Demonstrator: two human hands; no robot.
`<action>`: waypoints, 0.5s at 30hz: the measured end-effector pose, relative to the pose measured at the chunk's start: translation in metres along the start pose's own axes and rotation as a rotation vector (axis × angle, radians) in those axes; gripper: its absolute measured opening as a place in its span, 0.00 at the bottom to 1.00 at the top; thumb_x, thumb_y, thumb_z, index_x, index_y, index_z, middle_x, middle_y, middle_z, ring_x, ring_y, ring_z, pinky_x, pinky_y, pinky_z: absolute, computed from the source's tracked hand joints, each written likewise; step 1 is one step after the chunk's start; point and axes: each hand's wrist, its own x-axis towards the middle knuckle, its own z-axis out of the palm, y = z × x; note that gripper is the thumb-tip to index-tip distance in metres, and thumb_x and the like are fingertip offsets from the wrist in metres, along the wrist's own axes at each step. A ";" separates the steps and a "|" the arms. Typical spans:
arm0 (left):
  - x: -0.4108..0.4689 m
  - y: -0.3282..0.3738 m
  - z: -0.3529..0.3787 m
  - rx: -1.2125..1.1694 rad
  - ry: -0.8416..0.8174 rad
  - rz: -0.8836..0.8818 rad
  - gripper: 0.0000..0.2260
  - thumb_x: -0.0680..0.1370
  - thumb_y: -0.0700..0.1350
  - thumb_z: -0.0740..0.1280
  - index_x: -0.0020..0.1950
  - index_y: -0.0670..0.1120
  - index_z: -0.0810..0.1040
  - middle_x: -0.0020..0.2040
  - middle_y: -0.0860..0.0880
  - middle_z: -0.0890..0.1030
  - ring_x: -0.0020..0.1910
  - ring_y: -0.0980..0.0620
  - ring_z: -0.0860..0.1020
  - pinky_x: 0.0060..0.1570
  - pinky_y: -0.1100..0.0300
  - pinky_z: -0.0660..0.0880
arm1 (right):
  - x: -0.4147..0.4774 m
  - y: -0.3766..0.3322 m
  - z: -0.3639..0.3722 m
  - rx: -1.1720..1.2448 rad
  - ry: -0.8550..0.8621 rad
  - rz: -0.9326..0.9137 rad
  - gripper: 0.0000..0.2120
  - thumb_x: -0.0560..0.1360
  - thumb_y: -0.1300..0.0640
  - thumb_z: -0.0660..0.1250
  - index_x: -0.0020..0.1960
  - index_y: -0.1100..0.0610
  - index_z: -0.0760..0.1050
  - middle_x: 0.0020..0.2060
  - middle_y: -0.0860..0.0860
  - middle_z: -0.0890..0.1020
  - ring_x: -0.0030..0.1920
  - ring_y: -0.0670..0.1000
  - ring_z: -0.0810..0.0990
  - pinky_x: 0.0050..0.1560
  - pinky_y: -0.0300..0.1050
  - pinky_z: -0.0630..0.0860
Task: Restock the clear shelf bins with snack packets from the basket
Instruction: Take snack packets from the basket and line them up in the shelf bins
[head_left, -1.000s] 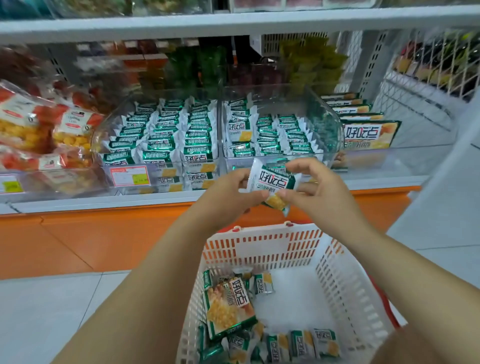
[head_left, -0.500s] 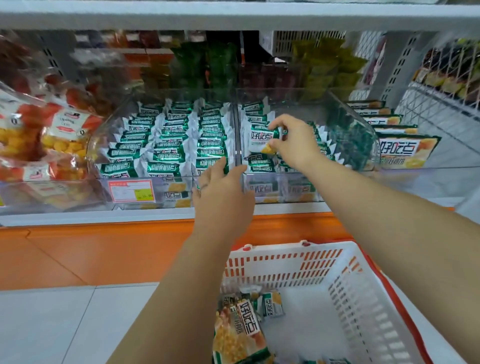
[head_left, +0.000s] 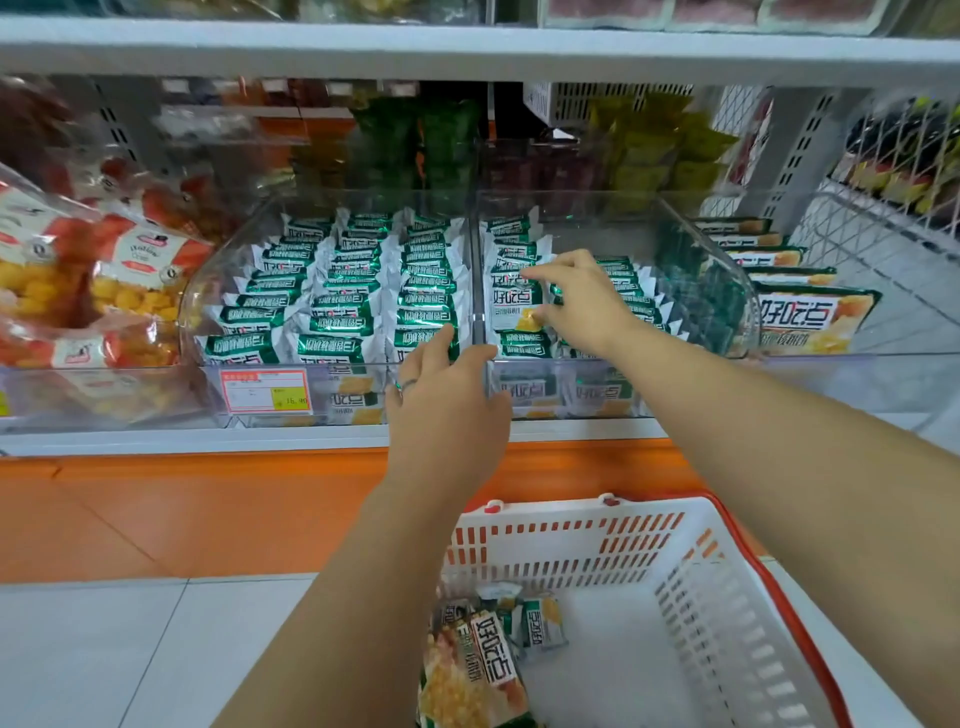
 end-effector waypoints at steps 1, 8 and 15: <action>-0.001 0.000 0.001 -0.002 0.031 0.007 0.21 0.79 0.48 0.64 0.71 0.54 0.68 0.77 0.49 0.56 0.75 0.47 0.52 0.72 0.42 0.55 | -0.009 -0.001 -0.003 0.022 0.041 -0.023 0.21 0.77 0.62 0.66 0.68 0.51 0.71 0.63 0.53 0.67 0.64 0.52 0.68 0.67 0.42 0.65; -0.029 0.013 0.022 -0.048 0.177 0.190 0.11 0.77 0.39 0.63 0.57 0.48 0.78 0.58 0.49 0.76 0.51 0.47 0.76 0.52 0.47 0.73 | -0.112 0.013 -0.005 0.142 0.313 -0.194 0.09 0.75 0.66 0.65 0.52 0.57 0.80 0.46 0.47 0.75 0.41 0.39 0.71 0.46 0.27 0.66; -0.085 -0.004 0.102 -0.140 -0.082 -0.083 0.11 0.79 0.44 0.60 0.60 0.51 0.77 0.57 0.51 0.78 0.48 0.52 0.77 0.48 0.55 0.76 | -0.204 0.094 0.051 0.087 -0.146 0.136 0.10 0.78 0.60 0.64 0.57 0.58 0.78 0.50 0.52 0.82 0.45 0.50 0.78 0.42 0.31 0.68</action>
